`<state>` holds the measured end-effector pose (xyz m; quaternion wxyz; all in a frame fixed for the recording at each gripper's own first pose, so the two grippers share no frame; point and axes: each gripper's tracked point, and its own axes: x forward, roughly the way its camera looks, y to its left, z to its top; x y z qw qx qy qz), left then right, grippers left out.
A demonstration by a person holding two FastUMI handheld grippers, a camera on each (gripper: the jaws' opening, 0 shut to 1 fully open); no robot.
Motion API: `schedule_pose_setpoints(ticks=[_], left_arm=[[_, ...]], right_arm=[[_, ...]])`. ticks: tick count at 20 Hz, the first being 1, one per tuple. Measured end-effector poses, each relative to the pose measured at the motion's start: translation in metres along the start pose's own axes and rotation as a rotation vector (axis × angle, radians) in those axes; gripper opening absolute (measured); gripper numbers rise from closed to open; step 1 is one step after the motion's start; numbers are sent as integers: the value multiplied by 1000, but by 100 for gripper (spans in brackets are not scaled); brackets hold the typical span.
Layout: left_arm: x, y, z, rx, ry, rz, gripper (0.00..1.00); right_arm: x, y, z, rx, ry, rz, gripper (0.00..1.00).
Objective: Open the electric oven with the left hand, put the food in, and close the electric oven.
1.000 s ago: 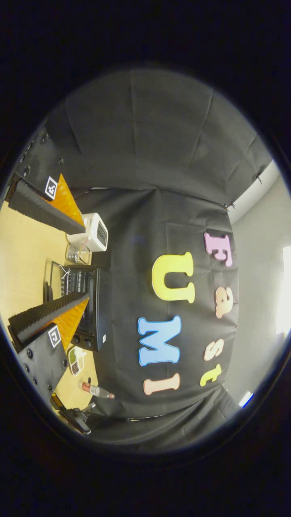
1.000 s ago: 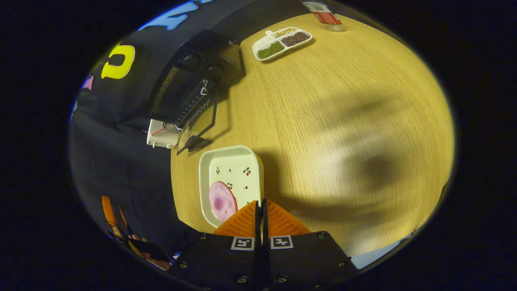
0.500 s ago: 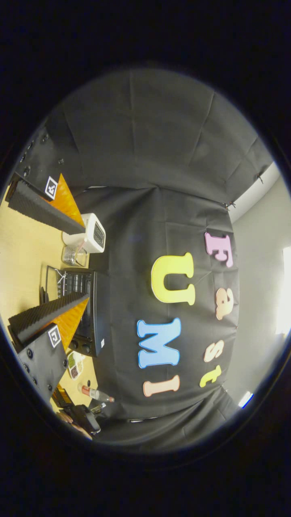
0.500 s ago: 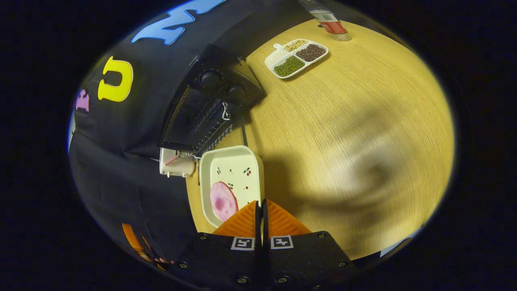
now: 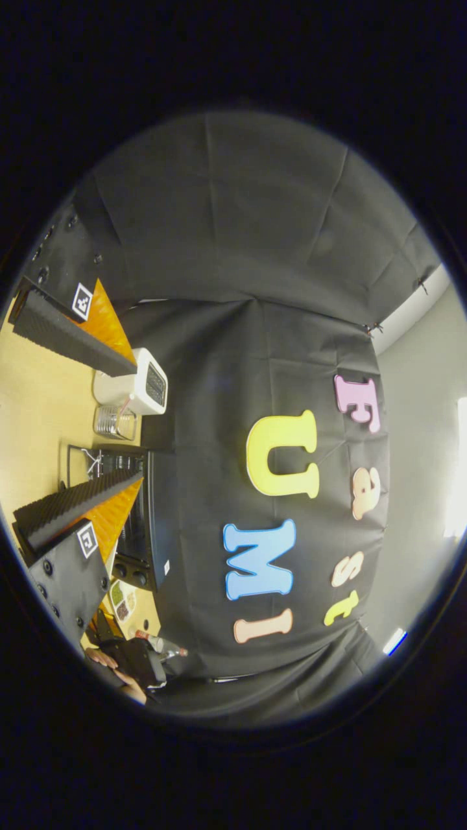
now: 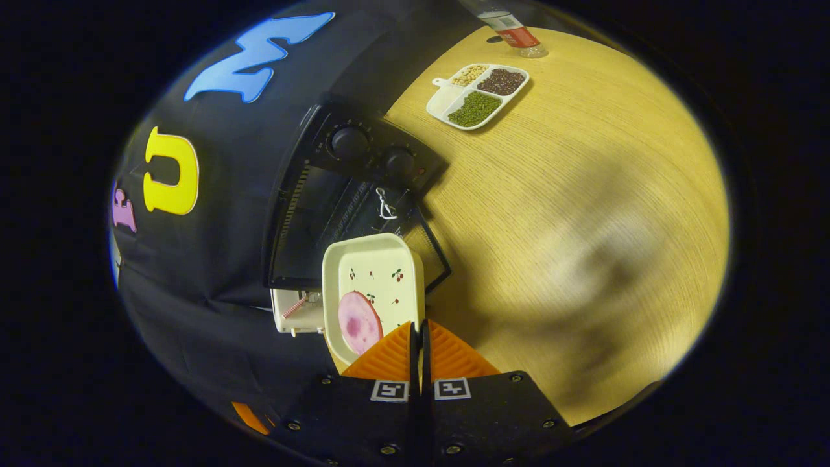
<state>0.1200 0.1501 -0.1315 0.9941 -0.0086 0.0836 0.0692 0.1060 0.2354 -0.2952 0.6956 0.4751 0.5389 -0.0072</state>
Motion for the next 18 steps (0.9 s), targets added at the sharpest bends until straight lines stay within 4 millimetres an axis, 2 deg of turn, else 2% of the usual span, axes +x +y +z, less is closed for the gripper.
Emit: schedule_pose_setpoints(ticks=[5,6,7,15,18], left_arm=[[24,12,-4,9,12,-16,100],[26,15,-4,10,13,-18,97],[28,16,-5,9,15,-19,100],[42,43,-20,17,51,-5,100],[40,55,-28,31,71,9,91]], right_arm=[[30,30,5,110,-53,42,0],[36,35,5,133,-66,41,0],[42,40,7,153,-81,46,1],[85,79,24,339,-179,94,0],[99,89,40,383,-245,99,1]])
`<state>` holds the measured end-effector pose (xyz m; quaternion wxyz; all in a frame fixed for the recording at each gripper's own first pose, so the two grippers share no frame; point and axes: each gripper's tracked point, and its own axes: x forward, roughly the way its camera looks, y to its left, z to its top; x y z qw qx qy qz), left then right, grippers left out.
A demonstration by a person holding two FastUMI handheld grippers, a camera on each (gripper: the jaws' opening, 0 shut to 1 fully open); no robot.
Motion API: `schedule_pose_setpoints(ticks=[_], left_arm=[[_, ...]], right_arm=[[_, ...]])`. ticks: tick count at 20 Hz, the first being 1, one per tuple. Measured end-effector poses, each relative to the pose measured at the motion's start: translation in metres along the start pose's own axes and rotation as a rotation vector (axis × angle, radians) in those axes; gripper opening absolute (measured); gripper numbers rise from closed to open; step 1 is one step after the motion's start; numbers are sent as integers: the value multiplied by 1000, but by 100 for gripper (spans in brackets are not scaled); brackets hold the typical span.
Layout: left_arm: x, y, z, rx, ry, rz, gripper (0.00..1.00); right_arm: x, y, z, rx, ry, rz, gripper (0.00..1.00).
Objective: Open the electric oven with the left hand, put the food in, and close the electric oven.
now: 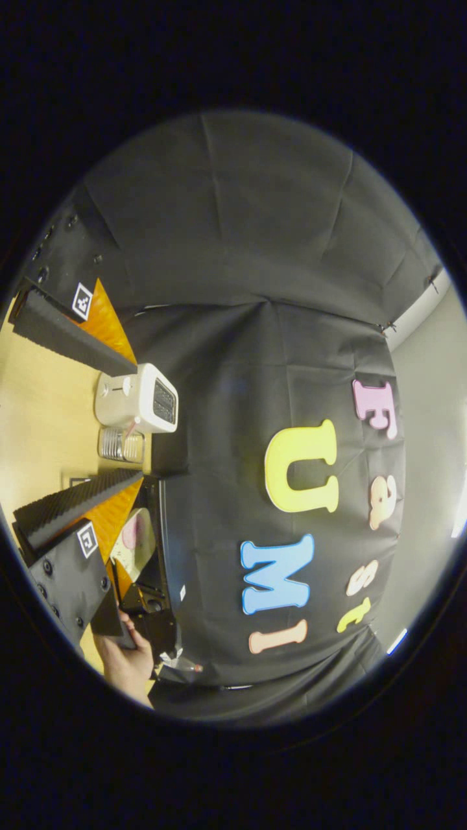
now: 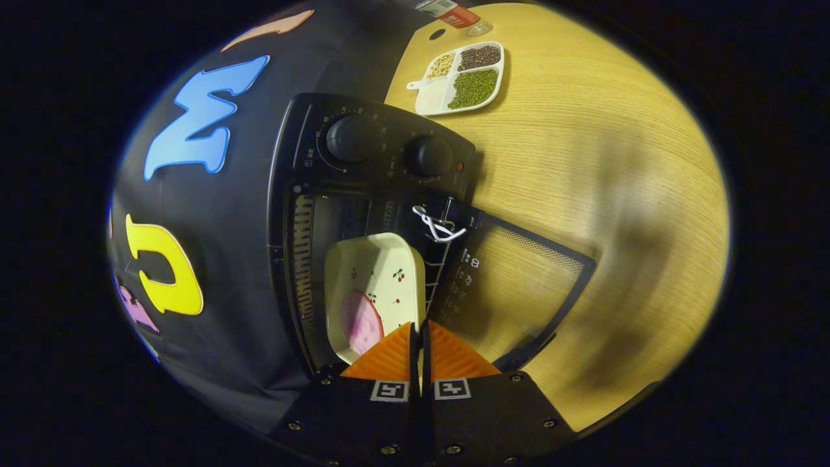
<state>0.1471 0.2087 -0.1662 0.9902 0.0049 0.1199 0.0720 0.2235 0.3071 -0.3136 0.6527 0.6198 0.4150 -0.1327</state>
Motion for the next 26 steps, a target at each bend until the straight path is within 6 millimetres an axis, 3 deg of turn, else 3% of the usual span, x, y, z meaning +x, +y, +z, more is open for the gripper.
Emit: schedule_pose_setpoints(ticks=[2,8,13,14,17,18,21,22,23,24,26], left_arm=[[0,8,-7,15,21,12,100],[-2,20,-11,28,42,49,96],[-1,13,-12,40,47,58,100],[0,11,-10,38,41,61,95],[0,-1,-8,19,38,49,97],[0,-5,-8,19,36,42,97],[1,-18,-2,28,19,22,94],[2,-23,-1,26,16,14,92],[0,-28,1,23,13,8,97],[0,-32,2,20,10,0,97],[-3,-41,3,18,2,-12,97]], right_arm=[[12,7,2,48,-17,10,0],[33,11,13,103,-67,-2,3],[39,23,17,127,-72,39,3],[38,23,17,108,-69,43,7],[32,29,9,68,-28,74,11],[25,28,8,50,-14,77,23],[10,32,3,4,18,111,33],[5,35,3,-5,28,132,56],[0,37,3,-12,40,144,65],[-6,38,1,-23,50,158,100],[-22,39,5,-85,42,177,98]])
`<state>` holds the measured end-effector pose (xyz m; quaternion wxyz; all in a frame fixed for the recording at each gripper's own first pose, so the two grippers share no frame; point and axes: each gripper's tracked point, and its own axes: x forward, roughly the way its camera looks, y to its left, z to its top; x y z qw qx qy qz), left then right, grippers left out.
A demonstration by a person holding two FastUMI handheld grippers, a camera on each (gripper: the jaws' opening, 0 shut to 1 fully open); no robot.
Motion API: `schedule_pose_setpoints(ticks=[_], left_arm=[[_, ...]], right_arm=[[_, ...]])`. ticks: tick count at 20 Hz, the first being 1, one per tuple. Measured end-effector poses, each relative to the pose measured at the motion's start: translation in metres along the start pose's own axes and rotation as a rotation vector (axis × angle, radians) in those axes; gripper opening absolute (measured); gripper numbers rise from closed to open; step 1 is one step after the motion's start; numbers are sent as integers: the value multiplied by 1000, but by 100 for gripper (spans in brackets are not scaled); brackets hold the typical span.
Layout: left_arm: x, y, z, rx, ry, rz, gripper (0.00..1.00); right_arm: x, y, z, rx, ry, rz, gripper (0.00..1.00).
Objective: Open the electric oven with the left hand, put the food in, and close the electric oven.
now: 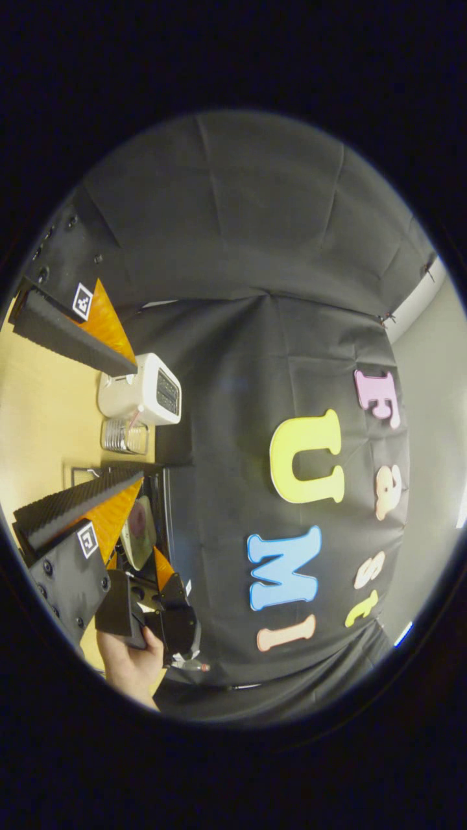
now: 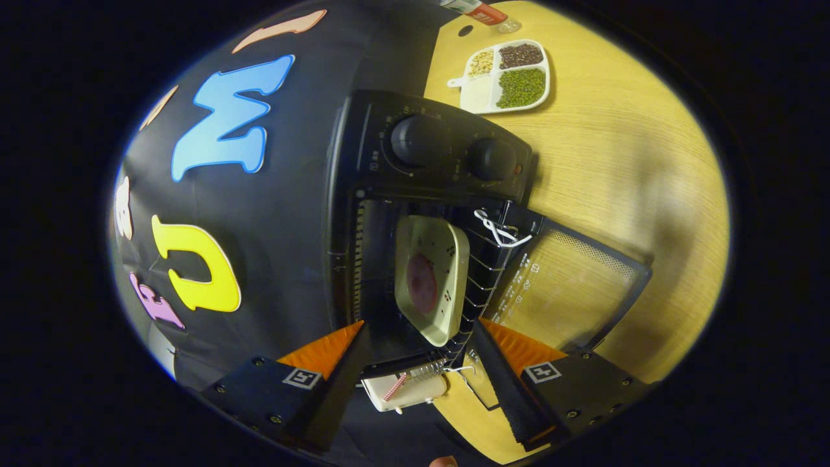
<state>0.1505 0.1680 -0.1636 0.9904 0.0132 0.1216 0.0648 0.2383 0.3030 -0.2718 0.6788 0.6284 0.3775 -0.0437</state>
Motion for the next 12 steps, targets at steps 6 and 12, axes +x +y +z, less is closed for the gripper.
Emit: schedule_pose_setpoints(ticks=[6,12], left_arm=[[-10,-24,-4,-16,9,-25,97],[-23,-51,-12,-27,19,-54,97]], right_arm=[[-54,0,12,-277,-2,8,98],[-112,-2,45,-543,-75,34,98]])
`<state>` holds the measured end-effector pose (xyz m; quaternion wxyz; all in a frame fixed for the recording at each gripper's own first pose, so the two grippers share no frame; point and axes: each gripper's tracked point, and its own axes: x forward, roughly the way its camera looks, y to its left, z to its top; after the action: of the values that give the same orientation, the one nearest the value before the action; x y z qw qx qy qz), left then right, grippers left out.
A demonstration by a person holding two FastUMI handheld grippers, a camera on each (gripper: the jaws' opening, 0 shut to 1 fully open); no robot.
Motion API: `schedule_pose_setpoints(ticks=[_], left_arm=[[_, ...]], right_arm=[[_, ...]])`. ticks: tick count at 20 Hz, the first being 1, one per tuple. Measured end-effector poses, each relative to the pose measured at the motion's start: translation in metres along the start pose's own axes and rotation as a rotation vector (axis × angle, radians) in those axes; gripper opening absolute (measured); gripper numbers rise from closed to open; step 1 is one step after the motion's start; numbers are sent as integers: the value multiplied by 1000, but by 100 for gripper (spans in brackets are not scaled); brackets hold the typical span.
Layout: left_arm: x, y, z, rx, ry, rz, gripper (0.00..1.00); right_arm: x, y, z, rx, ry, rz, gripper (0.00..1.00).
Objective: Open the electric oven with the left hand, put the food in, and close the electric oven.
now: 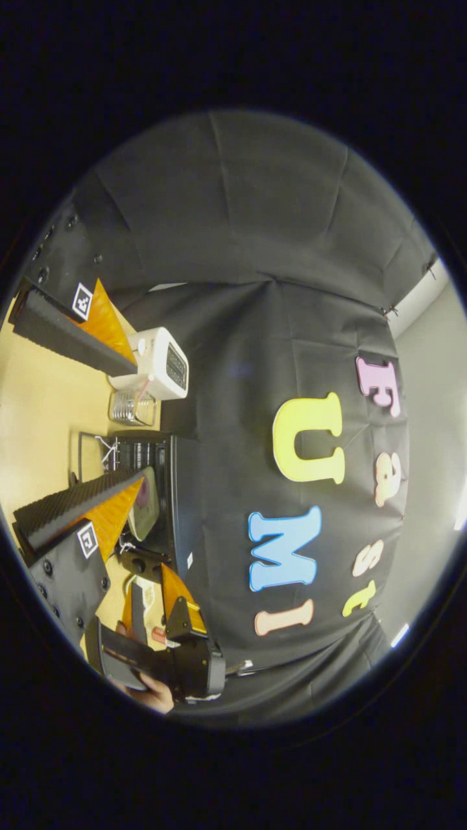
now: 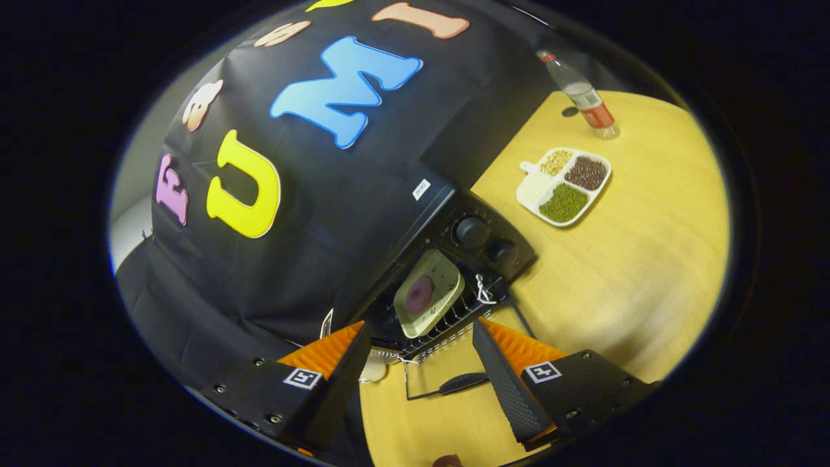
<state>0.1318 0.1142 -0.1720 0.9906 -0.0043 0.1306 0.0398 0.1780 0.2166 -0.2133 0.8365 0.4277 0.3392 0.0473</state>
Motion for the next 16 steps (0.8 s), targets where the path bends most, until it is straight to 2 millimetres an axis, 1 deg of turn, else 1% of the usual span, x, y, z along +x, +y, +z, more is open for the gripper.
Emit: schedule_pose_setpoints(ticks=[2,3,4,6,8,9,10,12,13,14,15,16], left_arm=[[-2,-9,-6,-11,15,-16,97],[-3,-14,-10,-18,24,-24,100],[-3,-19,-15,-27,35,-32,100],[-3,-28,-26,-36,61,-49,94],[-2,-37,-36,-33,83,-70,100],[0,-43,-42,-30,96,-82,97],[1,-49,-49,-29,109,-96,100],[4,-61,-63,-33,147,-128,91],[5,-66,-71,-37,168,-142,100],[7,-72,-79,-43,191,-159,100],[7,-78,-87,-49,213,-175,97],[9,-82,-95,-52,235,-192,97]], right_arm=[[-18,-6,11,-91,-32,0,98],[-28,-9,16,-135,-49,2,98],[-36,-12,21,-178,-67,-1,98],[-55,-20,33,-269,-117,-11,98],[-73,-28,46,-367,-177,-37,98],[-81,-32,50,-411,-197,-46,98],[-87,-35,53,-445,-209,-58,98],[-98,-39,59,-495,-240,-69,98],[-104,-43,63,-516,-255,-79,98],[-108,-46,65,-540,-270,-87,98],[-113,-50,68,-564,-283,-105,98],[-117,-53,70,-591,-297,-115,98]])
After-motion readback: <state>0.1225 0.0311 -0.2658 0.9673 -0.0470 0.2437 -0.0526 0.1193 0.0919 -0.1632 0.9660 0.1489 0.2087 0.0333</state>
